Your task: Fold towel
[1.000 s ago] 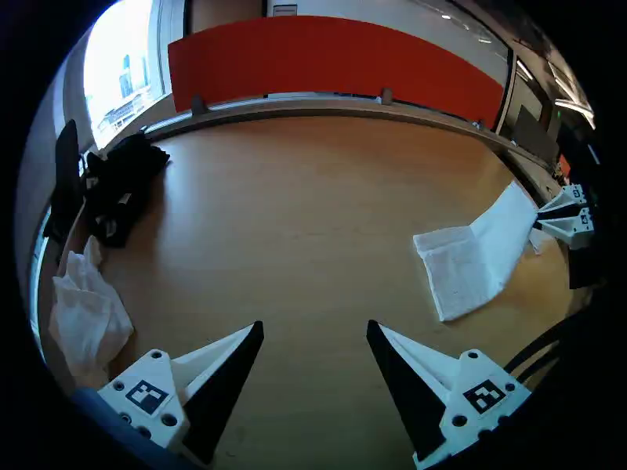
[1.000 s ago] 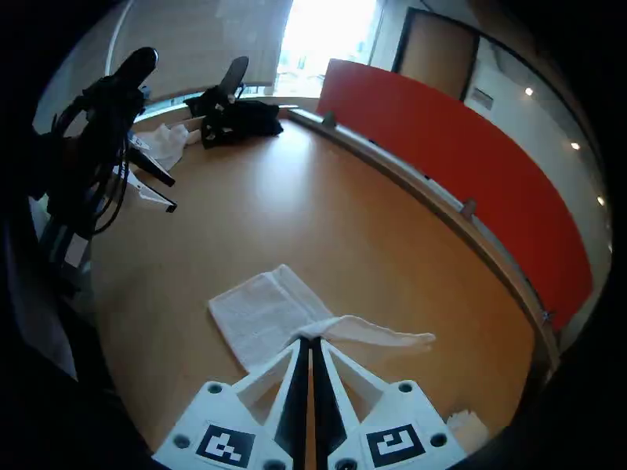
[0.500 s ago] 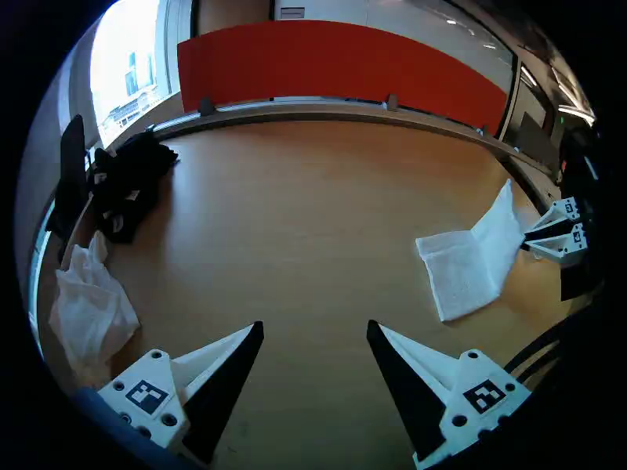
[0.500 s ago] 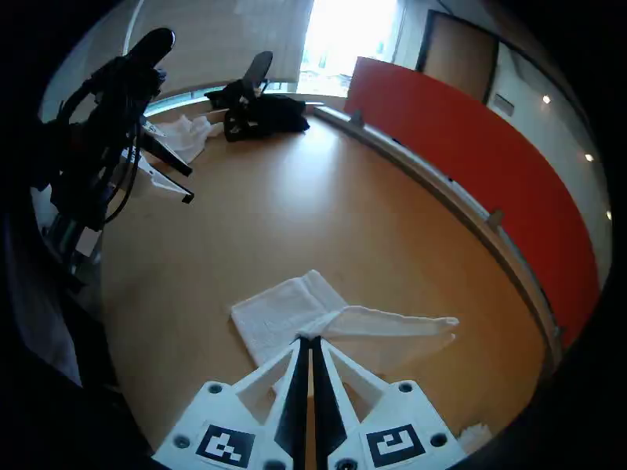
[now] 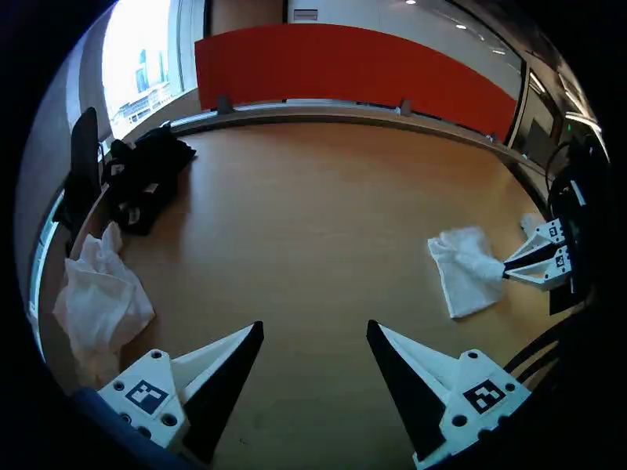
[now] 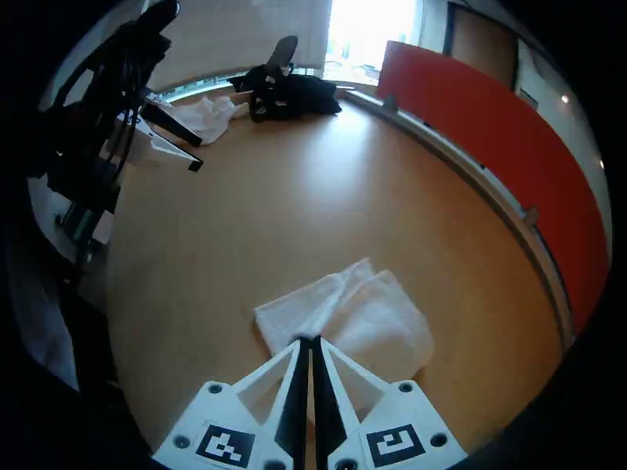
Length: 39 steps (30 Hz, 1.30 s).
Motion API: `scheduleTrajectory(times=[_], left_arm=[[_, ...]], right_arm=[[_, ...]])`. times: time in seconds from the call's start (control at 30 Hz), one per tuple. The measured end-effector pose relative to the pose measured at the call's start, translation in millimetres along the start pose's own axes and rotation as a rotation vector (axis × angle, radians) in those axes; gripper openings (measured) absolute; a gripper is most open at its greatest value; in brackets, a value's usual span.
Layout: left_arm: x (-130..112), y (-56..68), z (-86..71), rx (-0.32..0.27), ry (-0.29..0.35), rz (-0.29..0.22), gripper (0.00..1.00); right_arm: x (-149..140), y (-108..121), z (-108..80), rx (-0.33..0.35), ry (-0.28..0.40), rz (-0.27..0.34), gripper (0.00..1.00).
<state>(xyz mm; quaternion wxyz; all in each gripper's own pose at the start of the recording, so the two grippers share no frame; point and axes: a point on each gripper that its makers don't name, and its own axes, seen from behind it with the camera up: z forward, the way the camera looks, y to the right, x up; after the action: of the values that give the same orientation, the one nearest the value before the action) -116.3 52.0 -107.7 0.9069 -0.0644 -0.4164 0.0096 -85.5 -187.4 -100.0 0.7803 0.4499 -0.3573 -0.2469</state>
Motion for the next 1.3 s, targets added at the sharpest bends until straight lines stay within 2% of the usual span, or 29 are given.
scheduleTrajectory(times=[0.53, 0.67, 0.73, 0.8, 0.87, 1.0, 1.3], left_arm=[[-0.6, 0.2, -0.9, -0.001, 0.002, 0.0, 0.98], [-0.7, 0.0, -1.2, -0.002, 0.002, 0.001, 0.98], [-1.0, -0.3, -1.3, -0.001, 0.002, 0.001, 0.98], [-1.5, -0.5, -1.4, 0.0, 0.001, 0.001, 0.98], [-1.8, -0.5, -1.6, 0.001, 0.001, 0.0, 0.98], [-2.0, -0.6, -2.3, 0.001, 0.002, -0.002, 0.98], [-1.2, -0.7, -4.1, 0.004, 0.006, -0.003, 0.98]], right_arm=[[-2.3, 2.7, -0.4, -0.011, -0.007, 0.022, 0.07], [-3.3, 4.0, -0.2, -0.018, -0.008, 0.029, 0.24], [-4.3, 4.8, -0.2, -0.023, -0.01, 0.033, 0.4], [-5.7, 6.1, -0.1, -0.027, -0.014, 0.038, 0.6], [-6.4, 6.7, -0.4, -0.03, -0.014, 0.041, 0.72], [-7.4, 7.2, -0.7, -0.034, -0.013, 0.048, 0.78], [-17.4, 9.9, -1.0, -0.047, -0.02, 0.066, 0.79]])
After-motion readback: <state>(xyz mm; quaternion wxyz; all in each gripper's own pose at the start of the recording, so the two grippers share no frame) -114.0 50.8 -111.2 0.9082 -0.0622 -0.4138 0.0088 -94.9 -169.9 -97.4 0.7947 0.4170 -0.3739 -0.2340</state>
